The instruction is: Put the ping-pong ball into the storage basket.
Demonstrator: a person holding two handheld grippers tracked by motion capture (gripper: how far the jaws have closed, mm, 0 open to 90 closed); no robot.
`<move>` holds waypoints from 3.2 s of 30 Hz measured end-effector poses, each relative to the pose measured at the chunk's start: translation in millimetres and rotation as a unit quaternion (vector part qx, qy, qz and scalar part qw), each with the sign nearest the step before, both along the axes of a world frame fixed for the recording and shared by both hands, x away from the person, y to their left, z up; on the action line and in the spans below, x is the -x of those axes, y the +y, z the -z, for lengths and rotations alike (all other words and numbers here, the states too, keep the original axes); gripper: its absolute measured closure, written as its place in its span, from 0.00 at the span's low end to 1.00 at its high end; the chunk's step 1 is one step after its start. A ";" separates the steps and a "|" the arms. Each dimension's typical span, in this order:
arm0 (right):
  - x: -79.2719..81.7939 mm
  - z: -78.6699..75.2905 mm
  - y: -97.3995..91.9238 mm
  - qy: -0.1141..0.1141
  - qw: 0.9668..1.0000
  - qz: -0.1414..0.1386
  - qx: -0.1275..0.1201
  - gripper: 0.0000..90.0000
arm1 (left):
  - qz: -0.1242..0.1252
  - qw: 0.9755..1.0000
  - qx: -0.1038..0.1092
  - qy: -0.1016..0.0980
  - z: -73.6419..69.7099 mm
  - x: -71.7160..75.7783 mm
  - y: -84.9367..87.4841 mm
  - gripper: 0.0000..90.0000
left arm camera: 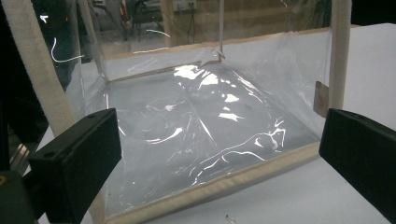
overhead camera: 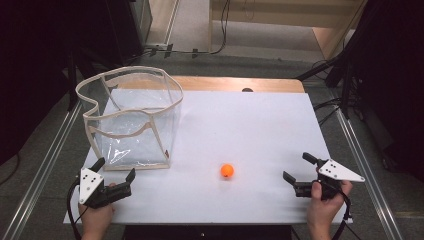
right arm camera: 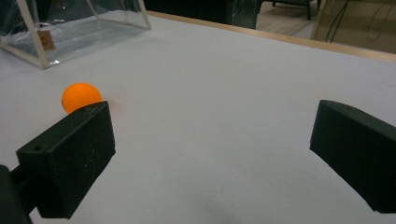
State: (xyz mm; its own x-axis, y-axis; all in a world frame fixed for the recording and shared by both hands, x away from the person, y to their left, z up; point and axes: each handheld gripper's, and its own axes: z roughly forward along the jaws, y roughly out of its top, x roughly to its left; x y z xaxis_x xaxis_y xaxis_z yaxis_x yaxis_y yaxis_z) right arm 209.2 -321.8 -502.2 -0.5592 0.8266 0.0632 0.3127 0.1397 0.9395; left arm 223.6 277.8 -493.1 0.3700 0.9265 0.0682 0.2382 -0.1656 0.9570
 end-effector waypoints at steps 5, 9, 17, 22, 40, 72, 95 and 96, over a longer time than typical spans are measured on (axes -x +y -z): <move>-3.6 -7.6 11.7 0.030 0.999 -0.032 0.010 0.00 | -0.001 1.000 -0.001 0.000 0.0 0.0 -0.4 0.00; -6.4 -16.8 19.6 0.039 0.997 -0.064 0.019 0.00 | -0.001 1.000 -0.001 0.000 0.1 0.1 -0.5 0.00; -18.9 -26.9 37.7 0.050 0.993 -0.105 0.029 0.00 | 0.000 1.000 -0.002 0.000 0.1 0.2 -0.3 0.00; -24.9 -30.2 47.2 0.052 0.991 -0.121 0.027 0.00 | 0.001 1.000 -0.003 0.000 0.2 0.6 -0.4 0.00; -40.5 -46.7 82.7 0.073 0.981 -0.171 0.056 0.00 | 0.001 1.000 -0.004 0.000 0.3 0.5 -0.8 0.00; -66.4 -50.8 136.7 0.138 0.951 -0.226 0.161 0.00 | 0.002 1.000 -0.003 0.000 0.2 0.5 -0.5 0.00; -80.1 -47.3 168.3 0.170 0.919 -0.266 0.237 0.18 | 0.002 1.000 -0.005 0.000 0.3 0.4 -1.0 0.00; -81.4 -46.0 172.2 0.179 0.913 -0.271 0.247 0.22 | 0.002 1.000 -0.005 0.000 0.3 0.4 -1.0 0.00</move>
